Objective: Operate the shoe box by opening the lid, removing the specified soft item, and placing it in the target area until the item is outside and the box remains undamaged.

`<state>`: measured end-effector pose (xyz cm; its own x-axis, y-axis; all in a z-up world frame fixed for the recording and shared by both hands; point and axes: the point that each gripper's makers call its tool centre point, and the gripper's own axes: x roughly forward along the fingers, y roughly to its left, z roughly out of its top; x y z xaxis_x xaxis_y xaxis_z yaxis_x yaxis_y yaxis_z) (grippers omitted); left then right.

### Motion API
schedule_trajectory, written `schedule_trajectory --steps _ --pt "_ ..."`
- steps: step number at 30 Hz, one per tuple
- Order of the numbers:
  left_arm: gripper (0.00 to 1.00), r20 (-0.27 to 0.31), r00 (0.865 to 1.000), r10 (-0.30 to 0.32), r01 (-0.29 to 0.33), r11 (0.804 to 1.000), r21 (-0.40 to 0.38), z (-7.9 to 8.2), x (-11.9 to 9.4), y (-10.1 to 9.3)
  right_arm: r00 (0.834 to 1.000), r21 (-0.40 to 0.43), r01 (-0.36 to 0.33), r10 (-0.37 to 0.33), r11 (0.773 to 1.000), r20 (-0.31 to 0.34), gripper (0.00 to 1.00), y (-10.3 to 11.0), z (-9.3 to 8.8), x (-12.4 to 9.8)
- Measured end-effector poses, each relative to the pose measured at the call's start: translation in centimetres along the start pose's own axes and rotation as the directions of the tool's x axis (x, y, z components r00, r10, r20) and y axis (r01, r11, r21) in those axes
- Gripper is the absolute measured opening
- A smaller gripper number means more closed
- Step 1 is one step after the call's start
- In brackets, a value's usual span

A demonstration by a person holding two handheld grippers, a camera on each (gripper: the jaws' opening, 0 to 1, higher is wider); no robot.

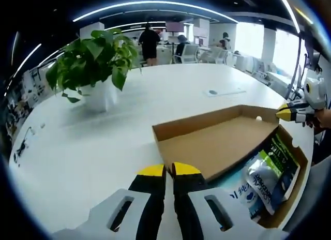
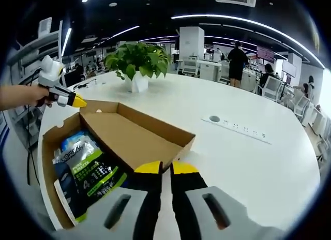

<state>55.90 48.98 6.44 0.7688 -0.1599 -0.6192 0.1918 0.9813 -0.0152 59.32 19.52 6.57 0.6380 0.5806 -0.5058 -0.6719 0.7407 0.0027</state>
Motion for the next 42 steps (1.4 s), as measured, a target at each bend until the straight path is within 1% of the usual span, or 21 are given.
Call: schedule_trajectory --steps 13,17,20,26,30,36,42 --pt "0.02 0.012 1.0 0.008 -0.008 1.0 0.004 0.1 -0.3 0.0 1.0 0.028 -0.013 0.013 1.0 -0.001 0.05 0.1 0.0 -0.5" --pt "0.06 0.003 1.0 0.005 -0.005 1.0 0.019 0.0 -0.5 -0.4 1.0 0.031 -0.02 0.02 0.999 0.0 0.04 0.1 -0.1 -1.1" --pt "0.07 0.002 1.0 0.009 -0.009 0.999 0.032 0.0 -0.8 -0.5 0.999 0.036 -0.032 0.032 0.999 0.005 0.06 0.3 -0.1 -1.6" --pt "0.11 0.011 1.0 0.016 -0.016 0.999 0.032 0.2 -1.6 -0.7 0.999 0.023 -0.052 0.052 0.998 0.004 0.1 0.7 -0.1 -2.6" --pt "0.12 0.012 1.0 0.018 -0.018 0.999 0.031 0.1 -2.3 -0.9 0.997 0.022 -0.078 0.079 0.997 -0.007 0.14 1.2 -0.3 -3.3" --pt "0.13 0.013 1.0 0.012 -0.012 1.0 0.023 -0.2 -3.3 -1.5 0.994 0.025 -0.106 0.107 0.994 -0.004 0.17 2.0 -0.2 -4.3" --pt "0.16 0.019 1.0 0.003 -0.003 1.0 0.007 0.1 -4.1 -2.7 0.989 0.016 -0.146 0.146 0.989 -0.013 0.21 3.1 -0.2 -5.0"
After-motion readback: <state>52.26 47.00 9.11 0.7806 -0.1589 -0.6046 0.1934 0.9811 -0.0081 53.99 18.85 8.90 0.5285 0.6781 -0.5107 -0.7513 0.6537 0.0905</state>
